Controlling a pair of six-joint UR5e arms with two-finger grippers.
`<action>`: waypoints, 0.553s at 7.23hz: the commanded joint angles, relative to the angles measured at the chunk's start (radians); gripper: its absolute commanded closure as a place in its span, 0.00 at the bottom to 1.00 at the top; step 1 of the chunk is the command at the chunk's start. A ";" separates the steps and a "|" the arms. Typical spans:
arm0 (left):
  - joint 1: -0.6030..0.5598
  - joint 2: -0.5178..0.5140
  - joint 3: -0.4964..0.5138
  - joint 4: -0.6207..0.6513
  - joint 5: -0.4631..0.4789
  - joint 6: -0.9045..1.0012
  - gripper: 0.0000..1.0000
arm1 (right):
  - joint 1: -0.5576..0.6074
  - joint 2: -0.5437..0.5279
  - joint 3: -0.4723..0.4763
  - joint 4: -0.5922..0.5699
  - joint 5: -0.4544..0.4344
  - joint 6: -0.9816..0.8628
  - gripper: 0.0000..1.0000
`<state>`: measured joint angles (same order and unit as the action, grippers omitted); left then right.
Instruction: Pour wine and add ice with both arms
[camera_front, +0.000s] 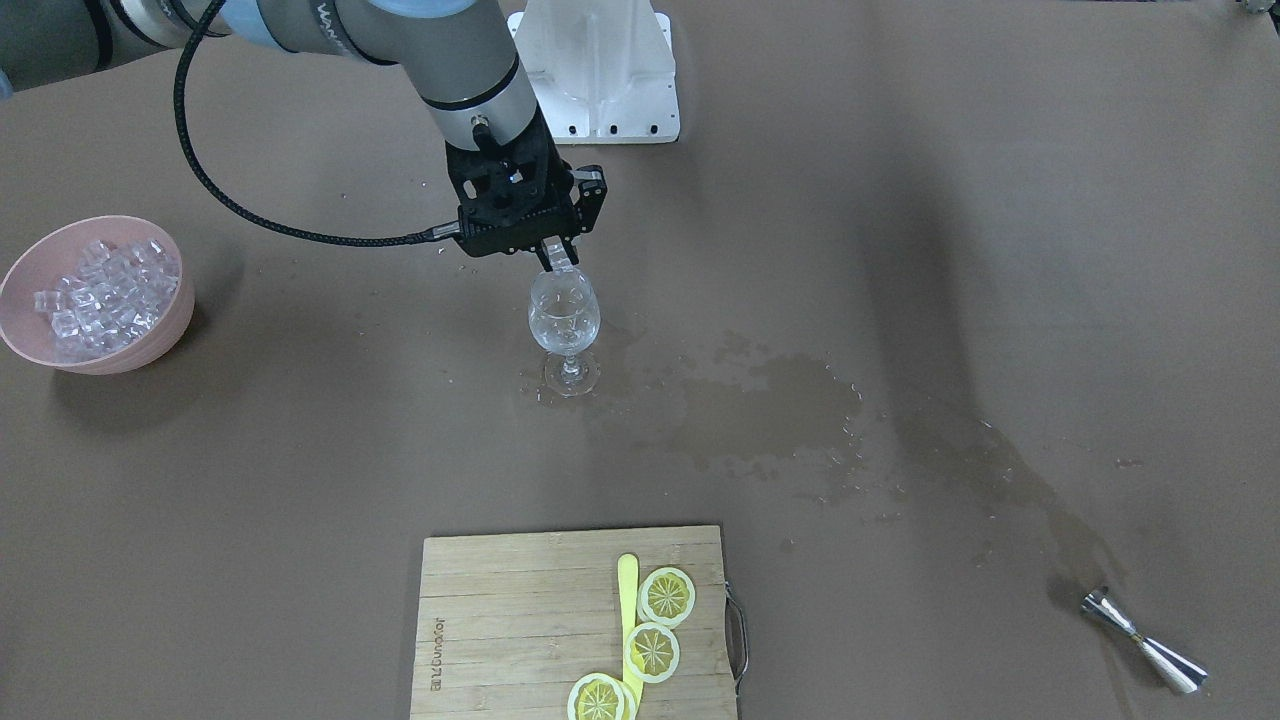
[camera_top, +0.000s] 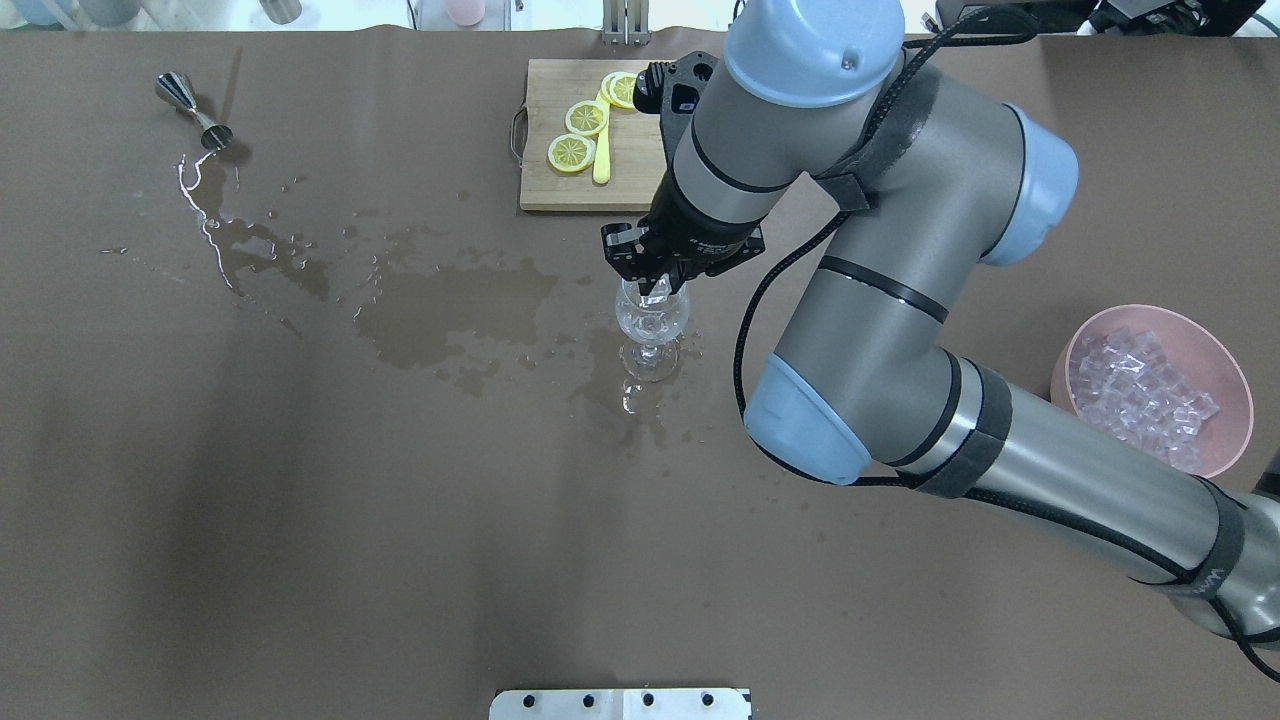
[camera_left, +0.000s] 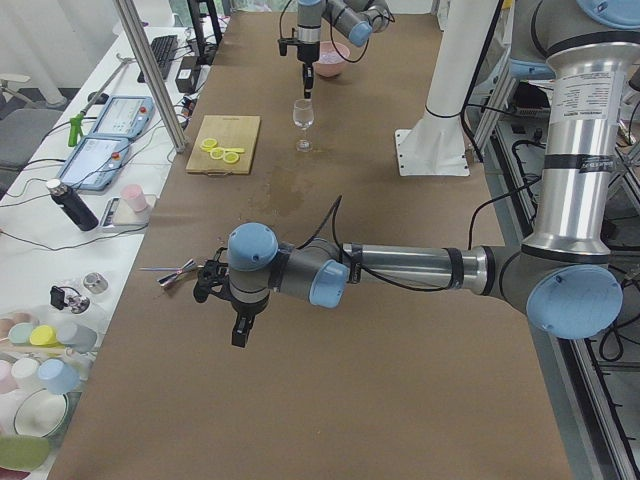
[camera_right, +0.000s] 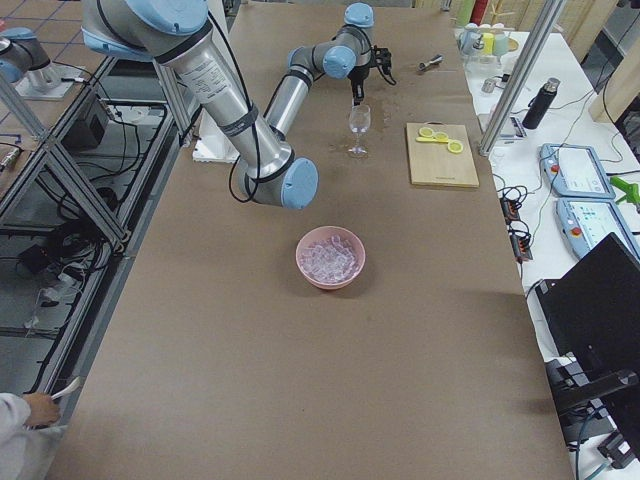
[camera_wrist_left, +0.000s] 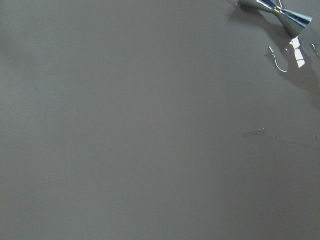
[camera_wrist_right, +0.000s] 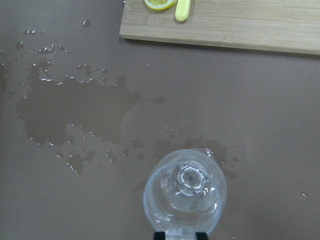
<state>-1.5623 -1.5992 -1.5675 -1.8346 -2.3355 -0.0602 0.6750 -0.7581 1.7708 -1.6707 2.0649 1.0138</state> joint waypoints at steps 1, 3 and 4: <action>-0.001 0.015 0.000 -0.006 -0.001 -0.001 0.02 | 0.005 0.003 -0.013 0.006 -0.002 -0.006 1.00; -0.001 0.013 0.001 -0.006 -0.001 -0.003 0.02 | 0.005 -0.001 -0.011 0.006 -0.011 -0.006 0.00; 0.001 0.013 0.000 -0.006 -0.001 -0.004 0.02 | 0.006 -0.003 -0.011 0.006 -0.011 -0.012 0.00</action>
<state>-1.5630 -1.5864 -1.5673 -1.8405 -2.3362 -0.0627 0.6798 -0.7588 1.7592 -1.6644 2.0568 1.0064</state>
